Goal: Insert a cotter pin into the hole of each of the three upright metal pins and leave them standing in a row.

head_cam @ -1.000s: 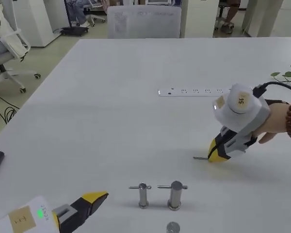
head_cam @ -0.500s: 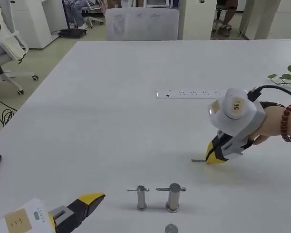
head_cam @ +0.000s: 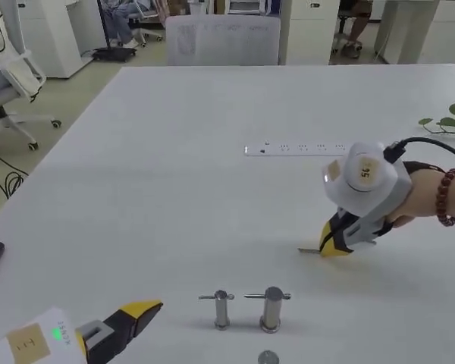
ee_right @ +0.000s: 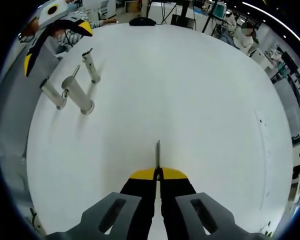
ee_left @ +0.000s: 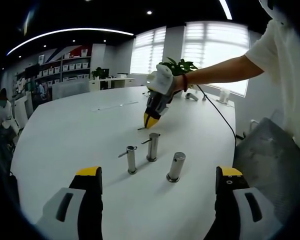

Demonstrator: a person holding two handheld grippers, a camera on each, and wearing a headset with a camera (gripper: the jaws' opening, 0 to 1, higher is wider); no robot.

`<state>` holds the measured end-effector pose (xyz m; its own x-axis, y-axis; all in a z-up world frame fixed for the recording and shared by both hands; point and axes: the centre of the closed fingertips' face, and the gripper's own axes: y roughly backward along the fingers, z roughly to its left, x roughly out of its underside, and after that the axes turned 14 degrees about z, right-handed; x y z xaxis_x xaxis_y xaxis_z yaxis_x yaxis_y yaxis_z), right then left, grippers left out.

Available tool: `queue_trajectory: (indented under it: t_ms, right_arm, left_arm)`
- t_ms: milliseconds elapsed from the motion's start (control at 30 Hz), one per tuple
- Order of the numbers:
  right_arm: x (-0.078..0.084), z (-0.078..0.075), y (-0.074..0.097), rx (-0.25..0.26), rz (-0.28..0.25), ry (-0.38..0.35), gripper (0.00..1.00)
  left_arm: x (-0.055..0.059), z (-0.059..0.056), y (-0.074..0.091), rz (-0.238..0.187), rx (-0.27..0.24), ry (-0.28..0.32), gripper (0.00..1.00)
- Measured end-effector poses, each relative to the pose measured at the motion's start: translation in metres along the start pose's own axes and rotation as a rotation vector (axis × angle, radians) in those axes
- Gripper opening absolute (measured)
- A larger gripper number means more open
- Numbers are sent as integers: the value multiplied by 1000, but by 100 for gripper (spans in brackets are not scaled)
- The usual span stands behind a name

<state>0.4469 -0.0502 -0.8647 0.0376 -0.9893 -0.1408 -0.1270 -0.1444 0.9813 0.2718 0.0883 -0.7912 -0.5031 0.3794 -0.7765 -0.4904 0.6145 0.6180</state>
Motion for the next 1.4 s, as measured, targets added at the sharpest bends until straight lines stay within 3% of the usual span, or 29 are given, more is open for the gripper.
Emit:
queue_trajectory:
  t_ms: [300,533,833,1033,1267,1400]
  right_arm:
    - [-6,1,8,32,-9,37,3]
    - [-15,6,28,79,-43,69,3]
    - [-32,27,54,123,-93,129,3]
    - [-46,44,72,155,-133,180,3]
    - [-59,64,86,178,-166,225,3]
    - [-67,75,92,187,-182,251,3]
  left_arm:
    - [-4,3,4,-18,-4,19,91]
    - [-10,6,7,-41,-4,37,87]
    - [-21,7,10,-89,12,94,79]
    - [-21,6,9,-77,34,124,67]
    - [-27,3,9,-93,53,148,60]
    - [-30,1,8,-99,80,199,54]
